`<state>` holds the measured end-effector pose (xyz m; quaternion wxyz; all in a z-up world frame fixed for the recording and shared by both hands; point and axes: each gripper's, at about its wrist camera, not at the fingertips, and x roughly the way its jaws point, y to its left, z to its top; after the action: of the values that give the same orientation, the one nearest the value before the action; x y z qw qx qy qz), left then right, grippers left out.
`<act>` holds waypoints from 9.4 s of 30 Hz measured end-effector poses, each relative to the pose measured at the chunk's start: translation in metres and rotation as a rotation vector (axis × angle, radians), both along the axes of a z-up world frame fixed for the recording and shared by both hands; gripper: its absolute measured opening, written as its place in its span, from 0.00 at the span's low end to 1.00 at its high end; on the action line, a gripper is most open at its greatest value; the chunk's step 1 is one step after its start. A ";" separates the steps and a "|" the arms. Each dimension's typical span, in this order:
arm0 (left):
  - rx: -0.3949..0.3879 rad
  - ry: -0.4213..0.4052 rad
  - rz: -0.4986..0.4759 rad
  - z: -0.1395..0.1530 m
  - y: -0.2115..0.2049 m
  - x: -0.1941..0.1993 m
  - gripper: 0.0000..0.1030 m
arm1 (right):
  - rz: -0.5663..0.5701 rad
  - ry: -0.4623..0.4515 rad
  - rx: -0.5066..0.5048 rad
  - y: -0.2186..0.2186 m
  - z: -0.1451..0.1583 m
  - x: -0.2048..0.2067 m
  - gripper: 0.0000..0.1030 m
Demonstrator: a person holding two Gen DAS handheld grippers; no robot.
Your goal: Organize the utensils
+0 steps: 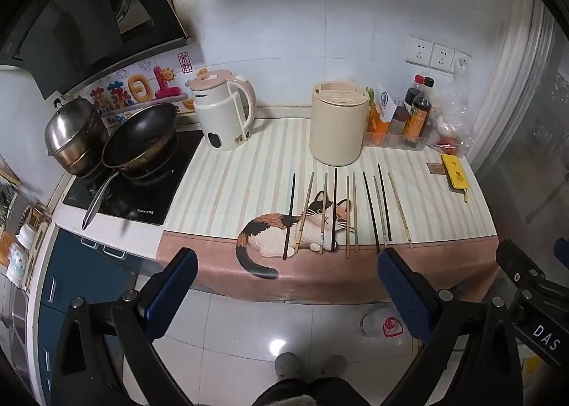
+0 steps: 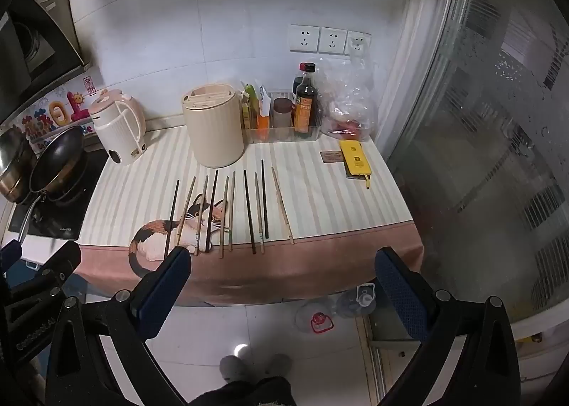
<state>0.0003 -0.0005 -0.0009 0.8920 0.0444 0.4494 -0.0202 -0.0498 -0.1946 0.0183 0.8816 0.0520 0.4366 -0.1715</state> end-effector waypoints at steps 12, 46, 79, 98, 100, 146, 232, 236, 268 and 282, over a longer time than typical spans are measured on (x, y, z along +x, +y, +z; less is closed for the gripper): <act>-0.006 -0.002 -0.003 -0.001 0.000 0.001 1.00 | -0.001 -0.002 -0.001 0.003 -0.005 0.004 1.00; -0.007 -0.007 -0.004 0.006 0.005 0.012 1.00 | -0.005 -0.007 -0.004 0.001 0.002 0.015 1.00; -0.015 -0.018 -0.003 0.022 0.011 0.020 1.00 | 0.000 -0.019 -0.008 0.007 0.011 0.019 1.00; -0.023 -0.057 -0.008 0.026 0.010 0.023 1.00 | -0.001 -0.041 0.022 -0.002 0.015 0.018 1.00; -0.014 -0.090 -0.007 0.025 0.006 0.028 1.00 | -0.009 -0.066 0.037 -0.010 0.013 0.020 1.00; 0.067 0.492 -0.135 -0.302 -0.007 0.288 0.04 | 0.003 0.556 0.280 -0.030 -0.359 0.341 0.15; -0.061 0.009 0.031 -0.089 -0.016 0.304 0.02 | 0.110 0.101 0.302 -0.056 -0.188 0.350 0.07; -0.084 -0.039 0.019 -0.063 -0.020 0.309 0.02 | 0.137 0.055 0.315 -0.057 -0.162 0.355 0.07; -0.308 -0.097 -0.050 0.043 -0.096 0.429 0.02 | 0.159 -0.272 0.251 -0.085 -0.035 0.512 0.06; -0.261 0.024 -0.086 0.006 -0.114 0.438 0.02 | 0.194 -0.179 0.268 -0.083 -0.087 0.531 0.07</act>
<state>0.4387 -0.1141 0.0052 0.8830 -0.0530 0.4513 -0.1173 0.4813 -0.2777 -0.0692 0.9146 0.1415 0.3782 -0.0205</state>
